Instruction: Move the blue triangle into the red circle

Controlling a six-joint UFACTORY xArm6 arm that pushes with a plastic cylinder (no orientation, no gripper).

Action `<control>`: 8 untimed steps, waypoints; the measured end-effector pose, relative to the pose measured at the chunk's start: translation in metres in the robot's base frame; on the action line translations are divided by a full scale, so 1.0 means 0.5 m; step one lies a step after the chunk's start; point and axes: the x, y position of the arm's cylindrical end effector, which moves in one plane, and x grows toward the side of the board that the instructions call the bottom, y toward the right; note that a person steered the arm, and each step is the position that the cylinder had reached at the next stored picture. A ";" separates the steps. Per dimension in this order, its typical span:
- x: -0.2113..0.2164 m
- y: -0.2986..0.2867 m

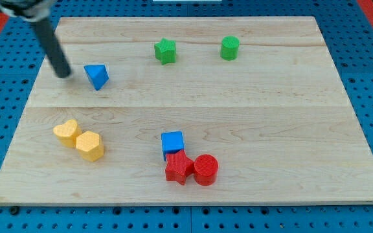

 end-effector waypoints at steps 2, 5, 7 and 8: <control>0.045 0.388; -0.061 0.467; 0.083 0.484; 0.009 0.512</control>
